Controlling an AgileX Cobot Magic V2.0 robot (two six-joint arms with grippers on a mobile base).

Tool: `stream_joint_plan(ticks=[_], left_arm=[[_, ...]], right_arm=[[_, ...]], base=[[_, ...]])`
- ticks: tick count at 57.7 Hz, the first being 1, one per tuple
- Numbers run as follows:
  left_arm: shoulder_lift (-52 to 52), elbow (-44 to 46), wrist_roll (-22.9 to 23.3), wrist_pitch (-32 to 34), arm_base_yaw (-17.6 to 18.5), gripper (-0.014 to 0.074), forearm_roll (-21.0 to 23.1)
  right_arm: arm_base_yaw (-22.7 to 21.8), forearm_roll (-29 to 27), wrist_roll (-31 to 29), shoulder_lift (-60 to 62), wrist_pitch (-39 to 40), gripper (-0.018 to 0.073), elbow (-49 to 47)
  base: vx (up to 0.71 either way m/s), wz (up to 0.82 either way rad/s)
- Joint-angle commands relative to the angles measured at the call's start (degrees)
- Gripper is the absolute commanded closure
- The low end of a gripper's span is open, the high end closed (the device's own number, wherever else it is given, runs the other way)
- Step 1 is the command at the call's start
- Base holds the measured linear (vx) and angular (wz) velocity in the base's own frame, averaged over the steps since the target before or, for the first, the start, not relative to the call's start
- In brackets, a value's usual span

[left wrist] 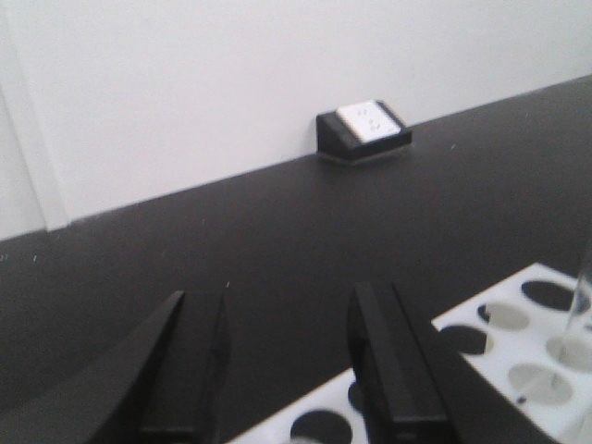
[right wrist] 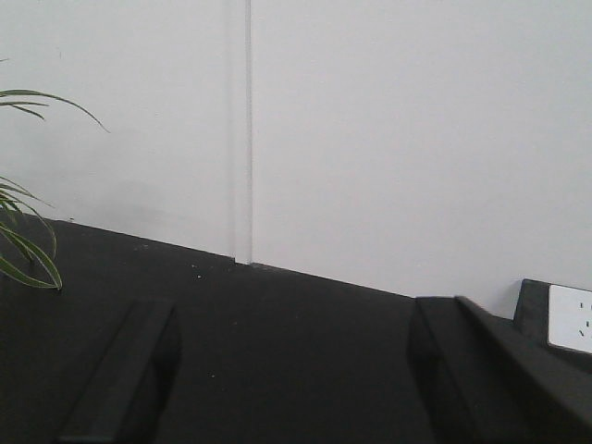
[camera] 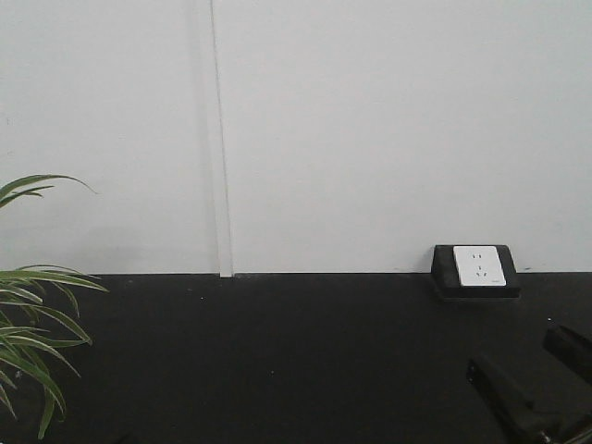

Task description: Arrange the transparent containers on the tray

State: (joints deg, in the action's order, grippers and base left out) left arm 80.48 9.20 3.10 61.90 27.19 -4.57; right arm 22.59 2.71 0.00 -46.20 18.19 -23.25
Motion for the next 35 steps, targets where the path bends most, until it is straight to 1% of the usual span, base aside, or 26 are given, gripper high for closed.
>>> stream_joint_plan(ticks=[1, 6, 14, 18, 25, 35], left_arm=[[-1.44, 0.61, -0.22, 1.12, 0.28, 0.0172, 0.46], [-1.39, -0.45, -0.28, -0.94, 0.28, 0.0172, 0.64], [-1.39, -2.21, -0.29, -0.17, 0.28, 0.018, 0.6], [-1.39, -2.68, -0.29, 0.71, 0.28, 0.0209, 0.6], [-1.39, -2.7, -0.29, 1.23, 0.28, 0.0325, 0.6], [-1.39, -2.7, -0.29, 2.98, 0.28, 0.0559, 0.6]], right_arm=[[0.05, 0.41, 0.0, 0.26, 4.77, 0.0002, -1.81], [0.05, 0.41, 0.0, 0.26, 4.77, 0.0002, -1.81], [0.05, 0.41, 0.0, 0.26, 4.81, 0.0002, -1.81], [0.0, 0.41, 0.0, 0.26, 4.94, 0.0002, -1.81], [0.0, 0.41, 0.0, 0.26, 4.94, 0.0002, -1.81], [0.0, 0.41, 0.0, 0.26, 4.77, 0.0002, -1.81]], base=[[0.0, 0.0], [0.0, 0.0], [0.0, 0.0], [0.0, 0.0], [0.0, 0.0], [0.0, 0.0]])
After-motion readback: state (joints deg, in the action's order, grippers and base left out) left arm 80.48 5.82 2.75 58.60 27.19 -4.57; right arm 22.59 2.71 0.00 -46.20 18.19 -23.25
